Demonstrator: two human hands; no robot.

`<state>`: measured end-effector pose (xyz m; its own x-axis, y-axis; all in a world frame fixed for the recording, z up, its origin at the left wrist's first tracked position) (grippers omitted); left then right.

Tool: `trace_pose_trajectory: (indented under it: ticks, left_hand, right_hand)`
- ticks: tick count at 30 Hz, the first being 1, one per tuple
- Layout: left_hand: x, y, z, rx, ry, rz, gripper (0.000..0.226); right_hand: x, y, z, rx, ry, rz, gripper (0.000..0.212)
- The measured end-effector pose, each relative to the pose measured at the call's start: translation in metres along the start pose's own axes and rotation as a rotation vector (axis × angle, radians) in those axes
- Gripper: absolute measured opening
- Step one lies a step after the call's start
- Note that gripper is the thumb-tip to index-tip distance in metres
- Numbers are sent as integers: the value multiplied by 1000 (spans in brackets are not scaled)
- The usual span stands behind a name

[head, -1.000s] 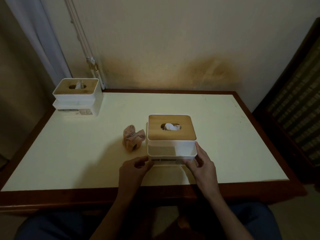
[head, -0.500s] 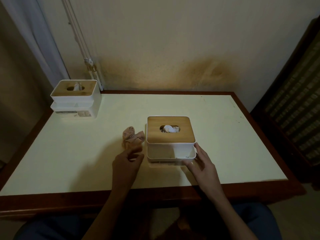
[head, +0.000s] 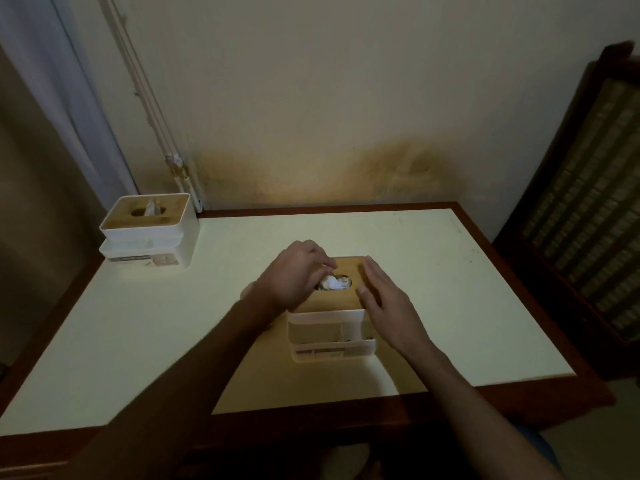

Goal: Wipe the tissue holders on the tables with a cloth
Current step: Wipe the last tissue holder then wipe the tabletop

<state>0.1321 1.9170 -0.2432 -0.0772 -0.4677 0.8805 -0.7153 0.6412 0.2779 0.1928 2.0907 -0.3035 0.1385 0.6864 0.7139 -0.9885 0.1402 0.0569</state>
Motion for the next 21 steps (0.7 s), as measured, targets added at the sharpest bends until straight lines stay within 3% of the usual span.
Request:
trace_pose_trajectory:
  ticks: [7,10,14,18,21]
  left_hand:
    - [1,31,12,-110,238,408,36]
    - [-1,35,12,-179,351,510,43]
    - [-2,38,7,-230,375,481,45]
    - [-4,35,4,-263,360,408,29]
    - [-3,33,5,-191,291,302,20]
  right_hand:
    - [-7,9,-10,-33,-45,80,48]
    - [-10,12,-11,-46,-50,105,49]
    - [-11,11,-12,-56,-27,124,49]
    - [-12,12,-12,-52,-13,116,48]
    - [-13,13,-13,-52,-20,114,48]
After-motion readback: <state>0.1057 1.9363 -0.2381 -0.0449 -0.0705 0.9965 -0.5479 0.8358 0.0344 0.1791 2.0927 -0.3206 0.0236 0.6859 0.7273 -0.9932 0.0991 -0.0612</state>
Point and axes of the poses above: each hand's wrist, its own y-axis towards the middle knuckle, its own x-axis out of the back of the hand, z = x × y, the point moved 3 cm from there along y, towards the middle knuckle, and after that the axes turned 8 degrees about -x, right-handed, at the moved point
